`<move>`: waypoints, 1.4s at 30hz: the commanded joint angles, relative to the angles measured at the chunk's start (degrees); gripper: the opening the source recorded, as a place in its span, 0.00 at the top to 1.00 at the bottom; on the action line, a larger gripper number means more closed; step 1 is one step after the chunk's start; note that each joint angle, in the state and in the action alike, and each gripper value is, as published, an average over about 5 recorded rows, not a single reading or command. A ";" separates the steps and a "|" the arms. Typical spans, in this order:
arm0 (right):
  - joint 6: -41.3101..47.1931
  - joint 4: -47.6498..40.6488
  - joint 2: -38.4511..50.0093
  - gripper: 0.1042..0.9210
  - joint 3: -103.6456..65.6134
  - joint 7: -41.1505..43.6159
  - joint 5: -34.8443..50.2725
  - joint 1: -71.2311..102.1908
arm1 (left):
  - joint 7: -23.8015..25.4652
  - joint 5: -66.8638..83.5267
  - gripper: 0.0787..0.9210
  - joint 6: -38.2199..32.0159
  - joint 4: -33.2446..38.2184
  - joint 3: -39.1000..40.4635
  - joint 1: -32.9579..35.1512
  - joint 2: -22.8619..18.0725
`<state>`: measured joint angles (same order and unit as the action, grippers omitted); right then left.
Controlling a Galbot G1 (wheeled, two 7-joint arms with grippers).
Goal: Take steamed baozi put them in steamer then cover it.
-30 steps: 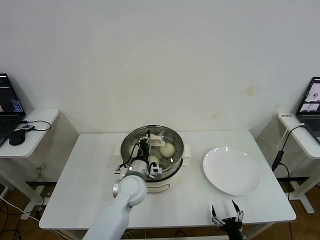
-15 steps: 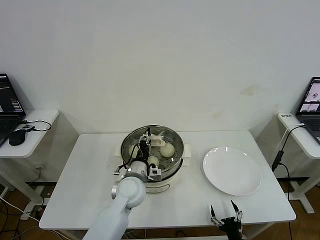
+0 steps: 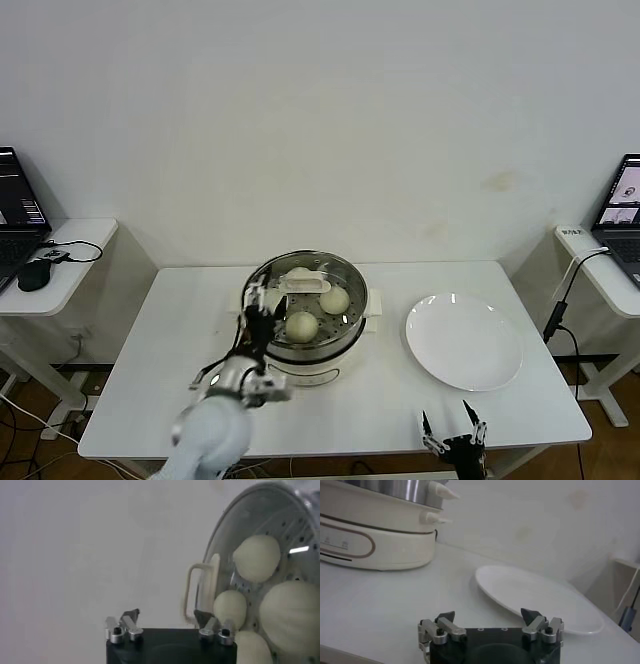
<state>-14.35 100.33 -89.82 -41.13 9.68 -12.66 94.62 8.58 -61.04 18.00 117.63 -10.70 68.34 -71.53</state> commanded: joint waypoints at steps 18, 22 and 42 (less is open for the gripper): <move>0.26 7.18 11.29 0.12 6.64 -1.22 14.31 6.64 | -21.98 77.56 0.12 -29.66 -1.15 -20.86 38.72 -4.29; 0.40 7.97 11.26 0.12 7.46 -1.35 14.40 7.01 | -20.14 76.36 0.12 -30.06 -1.70 -20.84 39.73 -4.69; 5.24 10.95 11.02 0.12 8.76 -1.00 13.61 8.48 | -17.90 72.80 0.12 -28.56 -1.74 -20.65 39.98 -7.84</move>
<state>-11.00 110.28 -79.28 -33.21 8.56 1.78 102.47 -10.11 11.33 -10.41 115.93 -31.14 107.12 -77.92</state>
